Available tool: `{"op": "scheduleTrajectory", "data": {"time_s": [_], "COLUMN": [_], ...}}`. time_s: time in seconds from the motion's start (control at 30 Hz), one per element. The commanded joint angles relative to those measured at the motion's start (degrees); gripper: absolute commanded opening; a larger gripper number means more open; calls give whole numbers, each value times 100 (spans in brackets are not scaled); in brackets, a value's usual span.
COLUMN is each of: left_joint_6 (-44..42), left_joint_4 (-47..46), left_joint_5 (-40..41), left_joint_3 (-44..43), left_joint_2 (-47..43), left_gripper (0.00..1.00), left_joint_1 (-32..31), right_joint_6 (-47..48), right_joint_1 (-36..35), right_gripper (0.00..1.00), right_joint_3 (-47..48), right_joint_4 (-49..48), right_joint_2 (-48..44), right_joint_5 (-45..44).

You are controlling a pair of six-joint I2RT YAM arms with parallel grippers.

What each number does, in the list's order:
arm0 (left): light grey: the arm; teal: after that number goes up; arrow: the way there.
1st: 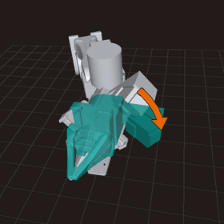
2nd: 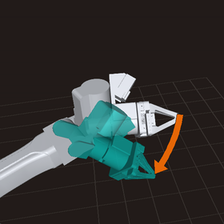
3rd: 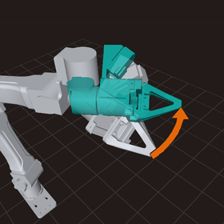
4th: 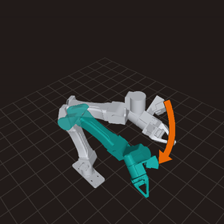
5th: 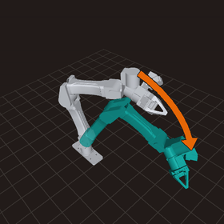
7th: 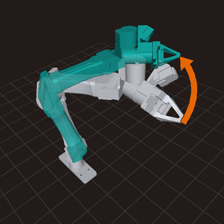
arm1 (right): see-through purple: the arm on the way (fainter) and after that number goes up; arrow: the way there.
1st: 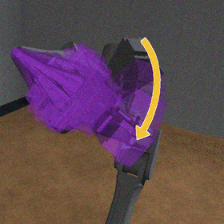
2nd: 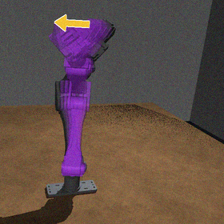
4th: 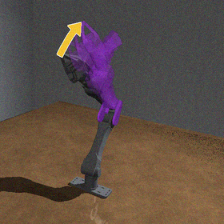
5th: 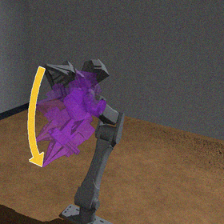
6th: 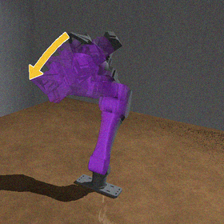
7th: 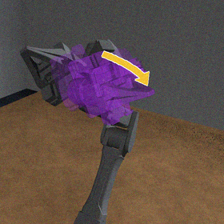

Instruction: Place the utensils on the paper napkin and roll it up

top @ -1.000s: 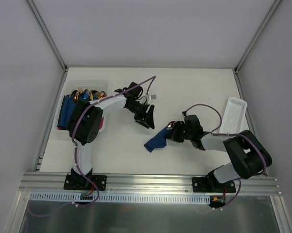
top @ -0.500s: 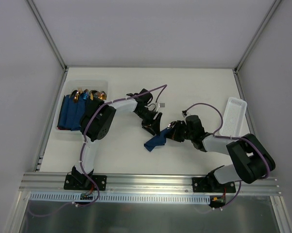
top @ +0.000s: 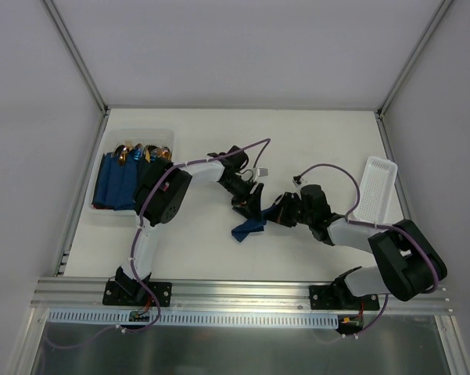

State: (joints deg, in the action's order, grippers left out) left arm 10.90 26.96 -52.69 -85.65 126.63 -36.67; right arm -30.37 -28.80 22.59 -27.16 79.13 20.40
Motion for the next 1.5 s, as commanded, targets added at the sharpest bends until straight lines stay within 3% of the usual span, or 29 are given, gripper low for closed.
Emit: {"op": "scheduleTrajectory", "data": {"time_s": [0.0,0.23,0.5,0.67,1.0,1.07,1.1,1.17,1.2,1.3,1.47], "left_joint_6": [78,422,817,1274,2283,2906,3980,5415,7015,9482,9211], "left_joint_4": [-287,-569,-1209,-1781,-3160,-3957,-5380,-7335,-9521,-12154,-12329], "left_joint_5": [180,-549,-1586,-2175,-2949,-3037,-3046,-3037,-2985,-2608,-2563], "left_joint_3": [232,276,601,751,1102,1330,1671,1963,2095,1755,1832], "left_joint_2": [55,20,-42,-33,90,116,134,387,537,1299,909], "left_gripper": [50,53,60,85,87,87,88,88,88,95,87], "left_joint_1": [106,511,564,625,669,669,678,687,687,661,617], "right_joint_6": [145,181,181,181,251,251,260,260,251,251,321], "right_joint_1": [-30,-30,-38,-38,-38,-30,-38,-38,-47,-47,-38], "right_gripper": [0,0,0,0,0,0,0,0,0,0,0], "right_joint_3": [53,88,176,255,580,667,694,747,764,800,765], "right_joint_4": [-369,-378,-387,-369,-159,-123,-97,-106,-88,-53,-9], "right_joint_2": [-293,-451,-618,-680,-900,-917,-917,-909,-908,-882,-882], "right_joint_5": [104,174,289,368,535,552,570,587,605,640,605]}}
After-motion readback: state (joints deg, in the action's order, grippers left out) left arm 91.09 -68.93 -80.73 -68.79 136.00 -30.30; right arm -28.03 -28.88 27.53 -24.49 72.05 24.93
